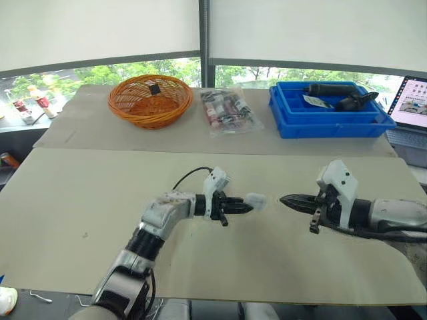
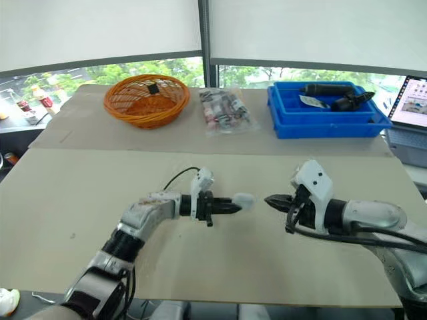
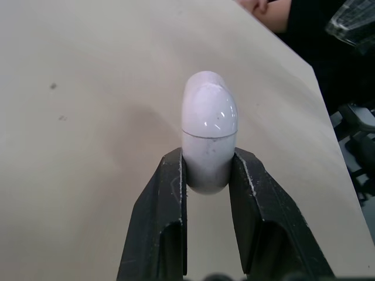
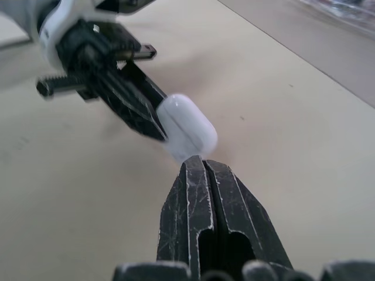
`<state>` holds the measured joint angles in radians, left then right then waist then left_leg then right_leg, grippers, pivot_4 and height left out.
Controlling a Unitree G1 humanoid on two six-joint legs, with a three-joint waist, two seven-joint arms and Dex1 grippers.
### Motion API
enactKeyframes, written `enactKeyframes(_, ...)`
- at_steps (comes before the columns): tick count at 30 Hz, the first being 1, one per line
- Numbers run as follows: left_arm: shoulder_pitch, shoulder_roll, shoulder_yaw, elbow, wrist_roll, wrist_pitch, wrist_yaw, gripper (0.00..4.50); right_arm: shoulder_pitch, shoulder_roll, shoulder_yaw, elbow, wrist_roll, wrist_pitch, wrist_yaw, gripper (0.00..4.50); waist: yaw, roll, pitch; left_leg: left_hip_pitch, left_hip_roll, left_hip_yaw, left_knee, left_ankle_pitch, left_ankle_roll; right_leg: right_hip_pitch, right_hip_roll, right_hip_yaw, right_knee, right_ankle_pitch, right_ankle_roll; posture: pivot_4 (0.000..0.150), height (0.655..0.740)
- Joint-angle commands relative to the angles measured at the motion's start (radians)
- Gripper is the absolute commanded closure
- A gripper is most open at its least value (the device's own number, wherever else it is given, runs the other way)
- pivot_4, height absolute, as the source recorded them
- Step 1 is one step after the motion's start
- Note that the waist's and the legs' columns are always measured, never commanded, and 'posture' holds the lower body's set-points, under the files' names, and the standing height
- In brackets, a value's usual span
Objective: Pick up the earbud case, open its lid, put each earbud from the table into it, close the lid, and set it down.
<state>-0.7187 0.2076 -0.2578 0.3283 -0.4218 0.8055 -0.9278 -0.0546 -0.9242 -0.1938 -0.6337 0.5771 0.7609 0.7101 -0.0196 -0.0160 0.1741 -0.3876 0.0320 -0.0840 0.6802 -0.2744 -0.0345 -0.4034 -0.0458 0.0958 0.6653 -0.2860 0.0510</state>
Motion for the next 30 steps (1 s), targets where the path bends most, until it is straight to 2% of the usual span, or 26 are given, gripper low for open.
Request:
enactKeyframes(1,-0.06,-0.006,0.005,0.077,0.015,0.013,-0.024,3.98,0.016,0.003,-0.002,-0.066,-0.044,-0.084,0.009,4.5,-0.005,0.0,0.0,0.0,0.0,0.0,0.0,0.0,0.0,0.0,0.0,0.0,0.0,0.0,0.0,0.15,0.7054)
enactKeyframes(3,-0.08,-0.004,0.006,0.117,0.028,0.008,-0.029,3.98,0.024,0.002,-0.001,-0.073,-0.054,-0.094,0.013,4.5,-0.006,0.0,0.0,0.0,0.0,0.0,0.0,0.0,0.0,0.0,0.0,0.0,0.001,0.0,0.0,0.15,0.7054)
enactKeyframes(4,-0.084,0.003,0.001,0.124,0.036,0.001,-0.039,2.94,0.028,0.0,-0.001,-0.077,-0.058,-0.098,0.017,4.5,-0.006,0.0,0.0,0.001,0.0,0.0,0.0,0.001,-0.001,0.0,0.0,0.0,0.001,0.0,0.0,0.15,0.7054)
enactKeyframes(5,-0.087,0.008,-0.002,0.129,0.043,-0.004,-0.048,2.59,0.031,-0.001,-0.002,-0.08,-0.061,-0.1,0.019,4.5,-0.006,0.0,0.0,0.001,0.0,0.0,0.0,0.001,-0.001,0.0,0.0,0.0,0.001,0.0,0.0,0.15,0.7054)
enactKeyframes(10,-0.057,0.096,-0.016,0.072,0.09,-0.054,-0.09,0.14,0.037,-0.026,-0.015,-0.099,-0.043,-0.088,0.061,4.5,-0.007,0.0,0.0,0.001,0.0,0.0,0.0,0.001,-0.001,0.001,0.0,0.0,0.001,0.0,0.0,0.15,0.7054)
enactKeyframes(11,-0.044,0.127,-0.011,0.04,0.091,-0.062,-0.099,0.05,0.034,-0.038,-0.017,-0.098,-0.048,-0.092,0.073,4.5,-0.011,0.0,0.0,0.002,0.001,0.0,0.0,0.001,-0.001,0.001,0.001,0.001,0.001,0.0,-0.001,0.15,0.7054)
enactKeyframes(14,0.004,0.227,0.003,-0.062,0.11,-0.13,-0.132,0.0,0.017,-0.078,-0.013,-0.083,-0.069,-0.118,0.117,3.61,-0.024,0.0,0.0,0.003,0.001,0.0,-0.001,0.001,-0.001,0.001,0.001,0.001,0.002,0.001,-0.001,0.15,0.7054)
enactKeyframes(18,0.09,0.344,0.079,-0.216,0.091,-0.276,-0.188,0.0,-0.032,-0.124,-0.014,-0.04,-0.074,-0.147,0.182,2.25,-0.024,0.001,0.0,0.002,0.001,0.0,-0.001,0.001,-0.001,0.0,0.001,0.001,0.001,0.001,-0.001,0.15,0.7054)
enactKeyframes(21,0.183,0.451,0.126,-0.363,0.038,-0.328,-0.298,0.0,-0.053,-0.176,-0.025,0.001,-0.087,-0.18,0.249,1.19,-0.016,0.001,0.0,0.001,0.002,0.0,-0.001,0.001,-0.002,0.0,0.0,0.0,0.0,0.001,-0.001,0.15,0.7054)
enactKeyframes(24,0.276,0.52,0.175,-0.505,0.022,-0.376,-0.315,0.0,-0.048,-0.233,-0.043,0.047,-0.1,-0.229,0.341,0.1,-0.005,0.001,0.001,0.0,0.001,0.001,-0.001,0.001,-0.002,0.0,-0.001,0.0,-0.001,0.0,-0.001,0.15,0.7054)
enactKeyframes(27,0.369,0.561,0.193,-0.625,0.061,-0.415,-0.266,0.0,-0.058,-0.253,-0.058,0.099,-0.113,-0.272,0.384,0.01,0.002,0.001,0.001,0.0,0.002,0.001,0.0,0.001,-0.002,0.0,-0.001,0.0,-0.001,0.0,-0.001,0.15,0.7054)
enactKeyframes(30,0.404,0.558,0.205,-0.644,0.052,-0.466,-0.266,0.0,-0.075,-0.26,-0.054,0.138,-0.127,-0.295,0.405,0.01,0.006,0.001,0.001,0.001,0.002,0.001,0.0,0.001,-0.002,0.001,-0.001,0.0,0.0,0.001,-0.001,0.15,0.7054)
